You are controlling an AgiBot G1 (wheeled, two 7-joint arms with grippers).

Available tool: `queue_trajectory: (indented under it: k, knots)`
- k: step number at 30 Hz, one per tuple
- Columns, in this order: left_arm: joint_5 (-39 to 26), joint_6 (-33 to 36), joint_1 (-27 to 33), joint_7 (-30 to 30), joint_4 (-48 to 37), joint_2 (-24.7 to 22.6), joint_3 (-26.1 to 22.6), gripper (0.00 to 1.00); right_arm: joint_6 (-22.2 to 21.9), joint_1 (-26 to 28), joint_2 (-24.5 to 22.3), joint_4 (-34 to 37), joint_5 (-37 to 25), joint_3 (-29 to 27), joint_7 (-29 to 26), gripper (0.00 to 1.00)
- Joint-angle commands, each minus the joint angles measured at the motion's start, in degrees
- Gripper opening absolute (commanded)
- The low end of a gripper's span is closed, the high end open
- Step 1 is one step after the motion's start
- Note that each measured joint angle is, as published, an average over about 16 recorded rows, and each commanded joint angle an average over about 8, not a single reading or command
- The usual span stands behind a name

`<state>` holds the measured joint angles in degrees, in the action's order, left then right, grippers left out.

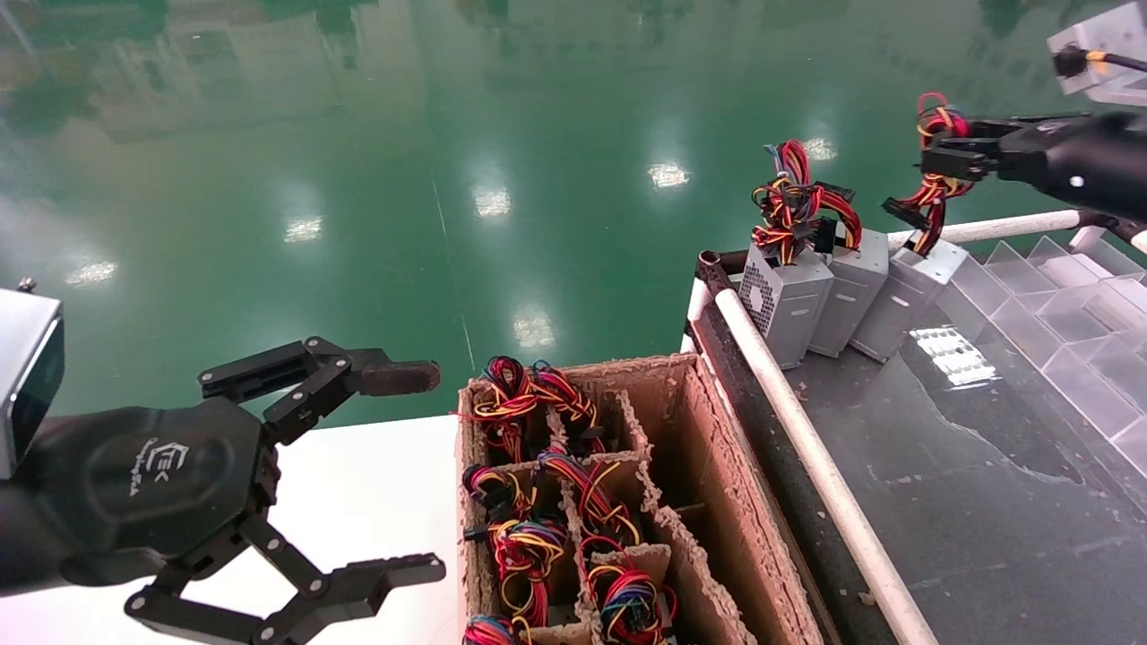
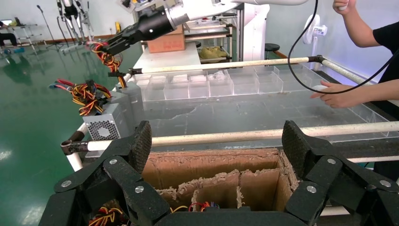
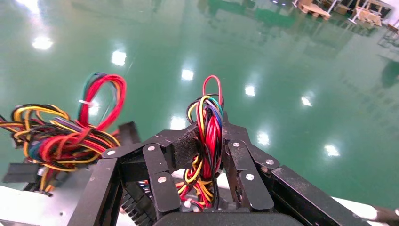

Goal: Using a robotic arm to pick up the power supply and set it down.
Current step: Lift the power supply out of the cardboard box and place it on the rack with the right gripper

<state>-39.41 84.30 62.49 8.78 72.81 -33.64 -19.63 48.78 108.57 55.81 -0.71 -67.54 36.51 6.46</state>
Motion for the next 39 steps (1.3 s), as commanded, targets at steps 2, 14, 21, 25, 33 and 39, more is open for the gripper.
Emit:
queue_trajectory:
  k: [2,14,21,25,33,39]
  knots:
    - [0.0,0.0,0.0,0.0,0.0,0.0,0.0,1.0,-0.3,0.2,1.2,-0.2,-0.3,0.2,0.1,0.0]
    - [0.0,0.0,0.0,0.0,0.0,0.0,0.0,1.0,1.6,0.5,3.5,-0.3,-0.2,0.2,0.7,0.0]
    - [0.0,0.0,0.0,0.0,0.0,0.0,0.0,1.0,1.9,-0.6,3.7,0.4,-0.3,0.2,1.2,0.0]
    - [0.0,0.0,0.0,0.0,0.0,0.0,0.0,1.0,2.1,-0.8,3.5,0.4,-0.3,0.2,1.5,0.03]
    - [0.0,0.0,0.0,0.0,0.0,0.0,0.0,1.0,3.2,-0.9,2.9,0.4,-0.2,0.2,2.0,1.0]
    - [0.0,0.0,0.0,0.0,0.0,0.0,0.0,1.0,3.8,-0.8,2.5,0.5,-0.2,0.2,2.1,1.0]
